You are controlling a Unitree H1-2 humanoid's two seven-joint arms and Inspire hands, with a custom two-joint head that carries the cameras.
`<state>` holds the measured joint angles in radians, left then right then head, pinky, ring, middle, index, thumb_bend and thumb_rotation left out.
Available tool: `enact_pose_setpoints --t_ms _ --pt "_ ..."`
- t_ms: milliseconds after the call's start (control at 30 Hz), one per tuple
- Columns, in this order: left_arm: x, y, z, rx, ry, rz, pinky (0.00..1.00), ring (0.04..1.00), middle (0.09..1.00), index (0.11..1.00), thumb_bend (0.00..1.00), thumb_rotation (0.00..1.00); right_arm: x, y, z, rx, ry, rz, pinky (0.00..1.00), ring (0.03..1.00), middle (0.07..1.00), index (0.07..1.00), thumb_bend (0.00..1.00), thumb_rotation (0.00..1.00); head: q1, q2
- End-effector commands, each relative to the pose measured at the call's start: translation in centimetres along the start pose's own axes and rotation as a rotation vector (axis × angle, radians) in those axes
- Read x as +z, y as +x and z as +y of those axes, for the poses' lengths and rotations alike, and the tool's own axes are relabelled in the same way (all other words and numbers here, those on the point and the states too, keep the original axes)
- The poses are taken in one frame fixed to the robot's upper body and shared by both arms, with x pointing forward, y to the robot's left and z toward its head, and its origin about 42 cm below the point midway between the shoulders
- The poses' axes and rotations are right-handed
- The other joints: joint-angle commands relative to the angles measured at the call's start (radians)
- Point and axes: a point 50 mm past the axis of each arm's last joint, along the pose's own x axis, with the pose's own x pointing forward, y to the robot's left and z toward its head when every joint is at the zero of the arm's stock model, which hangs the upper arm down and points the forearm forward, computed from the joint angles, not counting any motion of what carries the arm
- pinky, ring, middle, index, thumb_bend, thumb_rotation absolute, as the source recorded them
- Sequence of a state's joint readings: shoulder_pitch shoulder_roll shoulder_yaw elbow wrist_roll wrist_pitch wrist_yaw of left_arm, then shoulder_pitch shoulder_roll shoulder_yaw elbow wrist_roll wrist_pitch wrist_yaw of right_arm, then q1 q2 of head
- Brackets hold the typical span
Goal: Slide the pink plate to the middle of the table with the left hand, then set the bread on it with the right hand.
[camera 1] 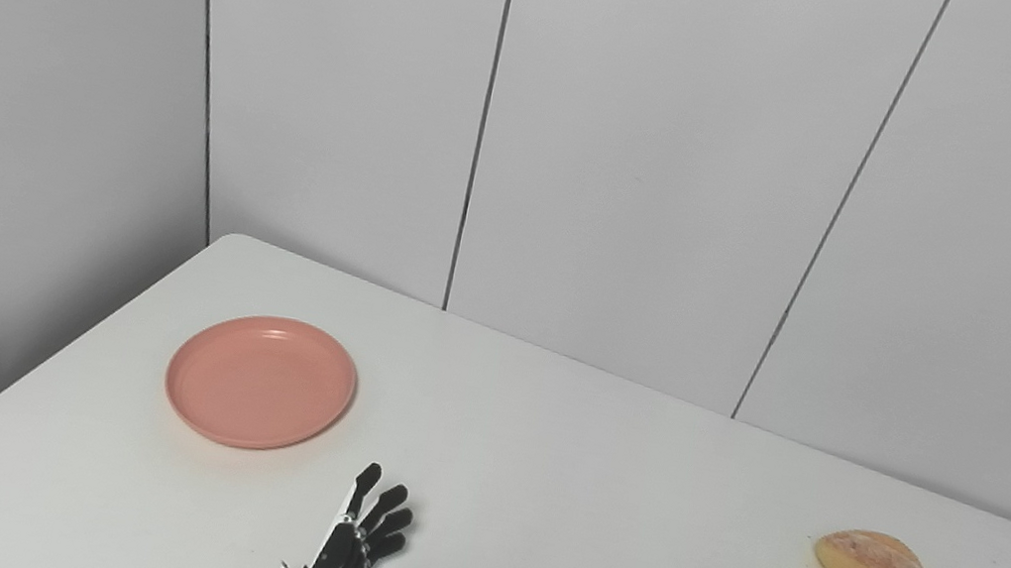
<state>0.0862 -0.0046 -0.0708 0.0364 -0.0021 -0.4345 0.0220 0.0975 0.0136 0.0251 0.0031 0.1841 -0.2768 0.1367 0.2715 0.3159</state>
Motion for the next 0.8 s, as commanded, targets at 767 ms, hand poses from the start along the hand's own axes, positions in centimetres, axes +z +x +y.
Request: enact_pose_setpoints --t_ms 767 --pt "10.3 14.2 1.8 -0.029 0.05 -0.19 0.93 0.928 0.93 0.954 0.92 0.84 -1.2 -0.1 -2.6 -0.053 -0.024 0.125 1.0 1.0 1.0 1.0 0.86 1.0 -0.002 0.044"
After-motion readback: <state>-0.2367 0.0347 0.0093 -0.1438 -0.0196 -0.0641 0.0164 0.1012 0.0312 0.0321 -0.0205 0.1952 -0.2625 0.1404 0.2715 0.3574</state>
